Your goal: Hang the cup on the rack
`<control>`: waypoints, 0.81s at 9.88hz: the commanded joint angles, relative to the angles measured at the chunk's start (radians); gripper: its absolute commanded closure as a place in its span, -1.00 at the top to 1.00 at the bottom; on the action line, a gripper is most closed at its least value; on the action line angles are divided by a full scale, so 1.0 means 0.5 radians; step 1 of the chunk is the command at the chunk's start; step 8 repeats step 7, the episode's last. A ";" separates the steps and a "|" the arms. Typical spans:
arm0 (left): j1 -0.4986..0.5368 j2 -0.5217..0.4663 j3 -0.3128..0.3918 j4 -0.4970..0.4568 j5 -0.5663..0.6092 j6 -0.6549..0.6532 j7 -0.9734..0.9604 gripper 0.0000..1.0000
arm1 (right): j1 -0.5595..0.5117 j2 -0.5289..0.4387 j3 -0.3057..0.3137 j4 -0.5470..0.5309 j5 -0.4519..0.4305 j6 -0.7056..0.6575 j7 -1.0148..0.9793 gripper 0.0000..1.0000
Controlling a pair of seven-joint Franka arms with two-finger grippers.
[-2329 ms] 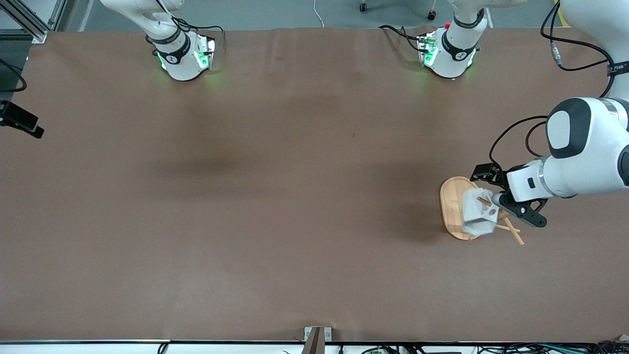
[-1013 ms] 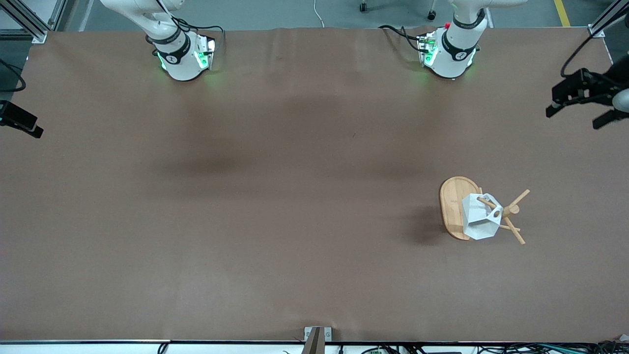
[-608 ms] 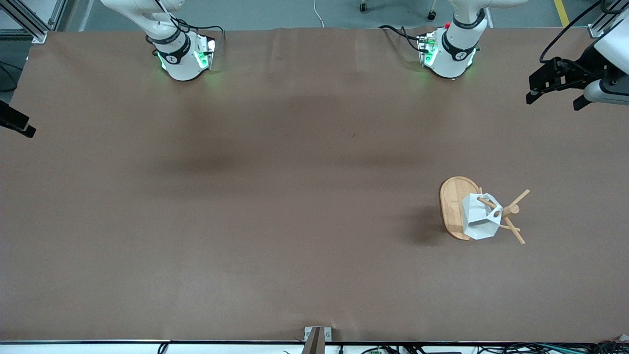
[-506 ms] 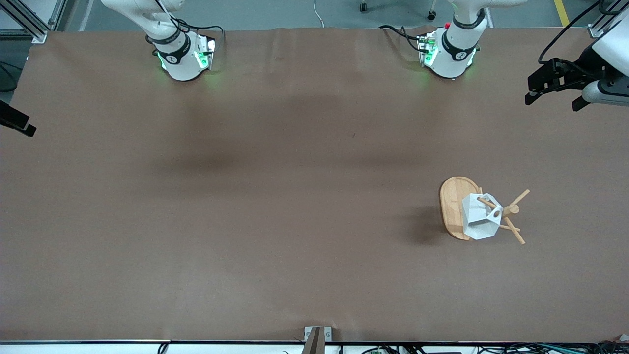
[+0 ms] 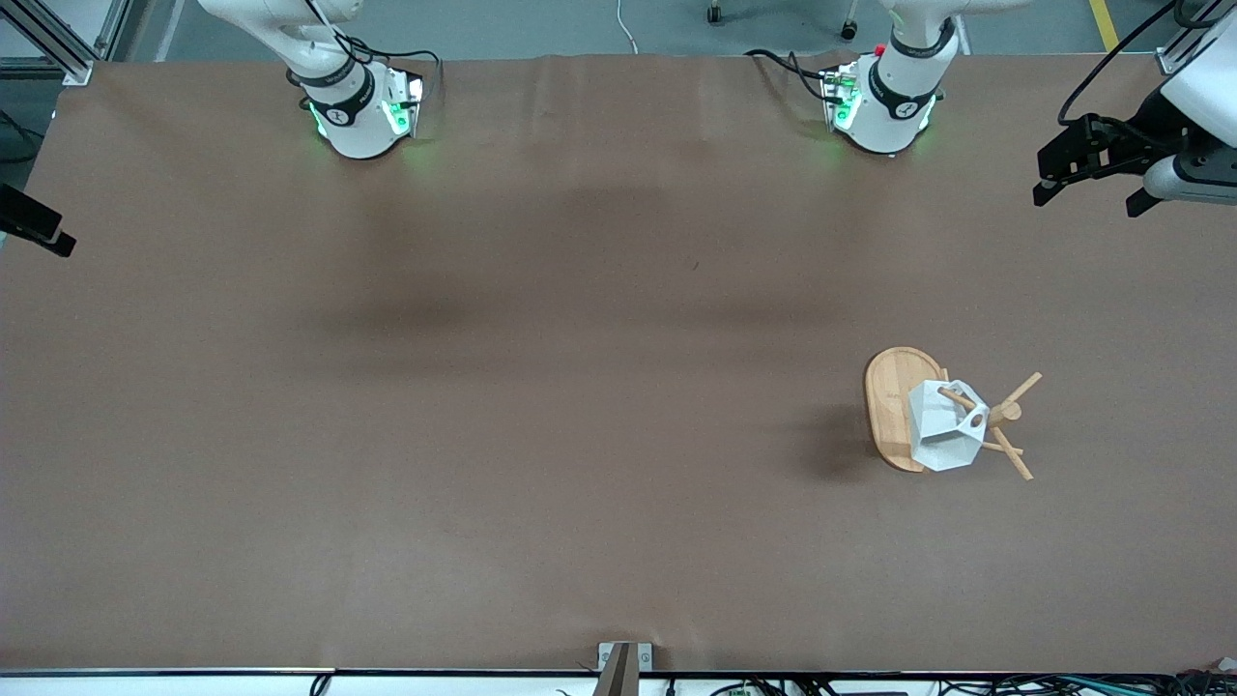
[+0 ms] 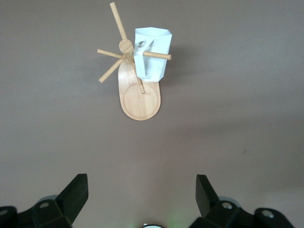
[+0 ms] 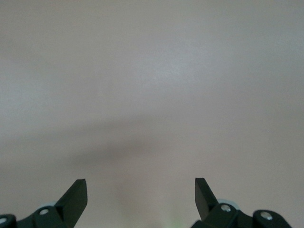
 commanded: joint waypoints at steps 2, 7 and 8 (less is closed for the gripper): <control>0.016 -0.021 -0.037 -0.087 0.097 0.043 0.008 1.00 | -0.020 -0.016 0.001 -0.015 0.013 0.050 -0.029 1.00; 0.026 0.040 -0.019 0.030 -0.007 0.031 0.011 1.00 | -0.020 -0.016 0.001 -0.015 0.032 0.087 -0.026 1.00; 0.026 0.040 -0.019 0.030 -0.007 0.031 0.011 1.00 | -0.020 -0.016 0.001 -0.015 0.032 0.087 -0.026 1.00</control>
